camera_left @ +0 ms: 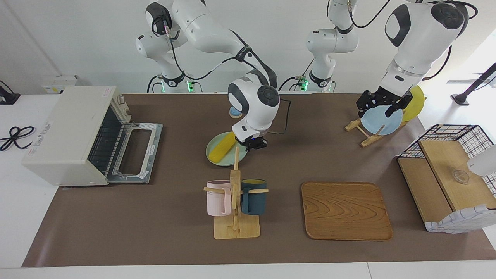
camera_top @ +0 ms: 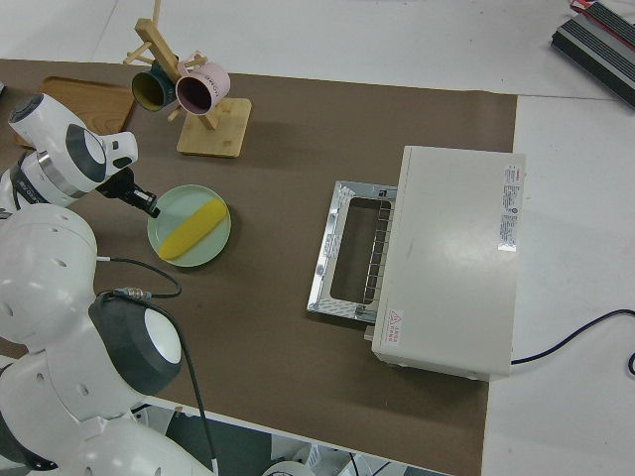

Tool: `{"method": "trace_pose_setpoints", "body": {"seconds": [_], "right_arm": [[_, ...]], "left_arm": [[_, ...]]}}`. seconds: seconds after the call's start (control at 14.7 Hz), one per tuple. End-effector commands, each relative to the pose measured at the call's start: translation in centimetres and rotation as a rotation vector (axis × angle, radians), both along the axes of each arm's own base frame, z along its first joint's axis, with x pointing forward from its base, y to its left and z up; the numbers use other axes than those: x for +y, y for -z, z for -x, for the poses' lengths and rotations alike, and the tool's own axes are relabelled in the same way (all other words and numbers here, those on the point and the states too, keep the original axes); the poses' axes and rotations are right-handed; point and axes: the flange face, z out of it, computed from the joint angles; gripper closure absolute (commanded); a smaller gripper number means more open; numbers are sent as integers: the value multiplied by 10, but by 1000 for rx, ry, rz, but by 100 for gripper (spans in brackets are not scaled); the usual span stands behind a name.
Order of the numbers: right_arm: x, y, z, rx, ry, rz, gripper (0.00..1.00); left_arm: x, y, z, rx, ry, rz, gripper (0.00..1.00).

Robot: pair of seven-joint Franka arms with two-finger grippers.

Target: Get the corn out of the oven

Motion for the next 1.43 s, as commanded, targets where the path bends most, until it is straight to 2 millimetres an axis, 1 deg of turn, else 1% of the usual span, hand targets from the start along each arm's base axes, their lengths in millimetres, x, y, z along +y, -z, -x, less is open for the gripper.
{"method": "trace_pose_setpoints", "body": {"seconds": [0.0, 0.07, 0.2, 0.27, 0.41, 0.48, 0.54, 0.61, 0.68, 0.75, 0.82, 0.88, 0.95, 1.02, 1.09, 1.22, 1.29, 1.36], "right_arm": [[1, 13, 1, -16, 100, -130, 100], [-1, 15, -2, -20, 123, -161, 100], [-7, 14, -7, -19, 136, -162, 78], [-7, 13, -7, -20, 136, -163, 65], [-5, 3, -12, -37, 126, -171, 61], [-5, -6, -16, -45, 98, -171, 61], [-11, -12, -22, -42, 36, -157, 64], [-33, -19, -32, -23, -23, -129, 73], [-49, -25, -38, -13, -69, -98, 85], [-66, -37, -39, -7, -91, -64, 100], [-82, -44, -38, 11, -105, -24, 100], [-99, -44, -34, 36, -124, 26, 100], [-114, -39, -26, 49, -151, 70, 100], [-136, -32, -21, 58, -156, 112, 100], [-162, -24, -20, 81, -125, 132, 100], [-223, -19, -23, 117, -59, 140, 100], [-253, -16, -23, 138, -38, 137, 100], [-279, -12, -22, 159, -21, 133, 100]], "left_arm": [[4, 3, 8, -23, 43, 5, 0], [3, 6, 8, -26, 42, 11, 0], [3, 9, 7, -27, 43, 14, 0], [3, 9, 7, -30, 42, 19, 0], [0, 13, 7, -31, 43, 26, 0], [-3, 15, 7, -32, 50, 31, 0], [-6, 15, 7, -36, 51, 39, 0], [-7, 18, 7, -35, 55, 48, 0], [-9, 24, 7, -33, 75, 67, 0], [-11, 30, 7, -36, 94, 89, 0], [-13, 36, 7, -34, 112, 104, 0], [-20, 42, 8, -26, 135, 110, 0], [-36, 46, 10, -21, 174, 110, 0], [-49, 51, 11, -22, 197, 112, 0], [-63, 59, 14, -19, 219, 111, 0], [-88, 67, 19, -23, 252, 133, 0], [-106, 75, 20, -13, 270, 144, 0], [-123, 82, 22, -5, 297, 145, 0]]}}
